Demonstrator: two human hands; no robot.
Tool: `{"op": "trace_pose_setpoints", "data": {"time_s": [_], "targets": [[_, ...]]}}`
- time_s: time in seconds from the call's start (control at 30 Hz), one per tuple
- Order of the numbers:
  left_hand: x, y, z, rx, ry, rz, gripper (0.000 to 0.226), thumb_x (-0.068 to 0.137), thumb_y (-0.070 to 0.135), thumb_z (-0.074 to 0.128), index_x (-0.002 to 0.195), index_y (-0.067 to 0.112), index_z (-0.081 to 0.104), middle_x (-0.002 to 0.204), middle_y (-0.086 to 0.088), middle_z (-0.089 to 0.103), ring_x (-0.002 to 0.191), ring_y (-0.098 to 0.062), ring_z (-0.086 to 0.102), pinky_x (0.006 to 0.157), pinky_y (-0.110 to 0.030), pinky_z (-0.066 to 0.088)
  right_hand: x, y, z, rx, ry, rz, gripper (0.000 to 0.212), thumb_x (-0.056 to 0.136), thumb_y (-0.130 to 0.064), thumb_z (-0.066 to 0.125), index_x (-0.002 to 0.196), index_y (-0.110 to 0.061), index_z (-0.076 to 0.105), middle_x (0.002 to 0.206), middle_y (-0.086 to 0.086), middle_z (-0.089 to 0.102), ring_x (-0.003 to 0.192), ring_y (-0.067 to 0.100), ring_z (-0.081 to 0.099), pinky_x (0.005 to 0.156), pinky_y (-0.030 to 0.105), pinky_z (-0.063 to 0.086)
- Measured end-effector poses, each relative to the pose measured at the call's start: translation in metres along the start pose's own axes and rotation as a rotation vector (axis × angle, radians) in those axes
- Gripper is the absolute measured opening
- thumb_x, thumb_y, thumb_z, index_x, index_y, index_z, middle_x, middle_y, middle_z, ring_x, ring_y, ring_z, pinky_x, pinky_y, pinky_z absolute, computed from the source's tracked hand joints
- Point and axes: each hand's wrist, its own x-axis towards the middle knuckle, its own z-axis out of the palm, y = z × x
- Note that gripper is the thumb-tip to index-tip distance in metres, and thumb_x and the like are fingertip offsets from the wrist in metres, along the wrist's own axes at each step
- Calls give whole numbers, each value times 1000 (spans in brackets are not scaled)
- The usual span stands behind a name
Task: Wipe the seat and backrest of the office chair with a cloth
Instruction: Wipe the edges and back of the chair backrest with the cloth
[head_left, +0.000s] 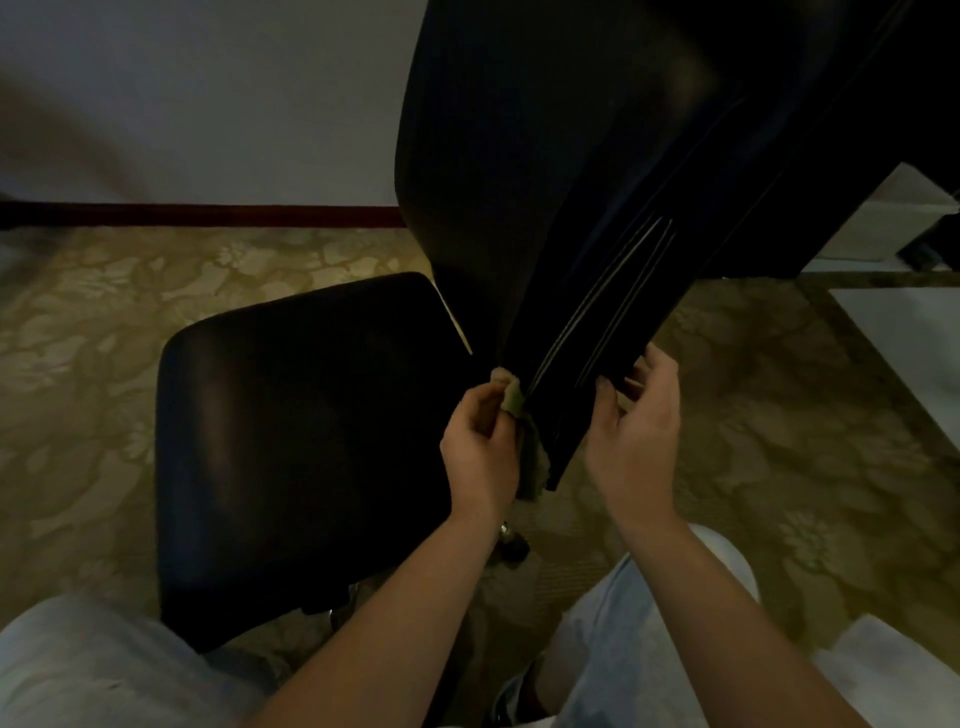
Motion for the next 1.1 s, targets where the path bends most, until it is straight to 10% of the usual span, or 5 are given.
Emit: {"op": "trace_pose_setpoints", "data": {"time_s": [0.43,0.83,1.1], "targets": [[8,13,-5,104,-26,155,25,95,-2,63,115,12,69,113,-2,68,101,-4,67,92,-26,57,-2,0,1,-13,21,-15,36,99,-11,54,134,-14,44,125,2,52,113,9,56,90,30,55],[16,-29,14,132,-55,-233,21,101,3,54,111,21,56,98,6,65,96,-16,68,62,-14,52,-2,0,-2,11,2,-5,38,99,-10,54,136,-10,44,127,2,51,114,5,54,89,17,51],[9,-14,-8,42,-68,2,18,103,5,56,102,23,59,94,1,68,79,-1,67,71,-21,57,-4,2,-1,-4,1,-11,37,100,-12,54,135,-11,44,128,3,50,114,8,55,88,25,54]]}}
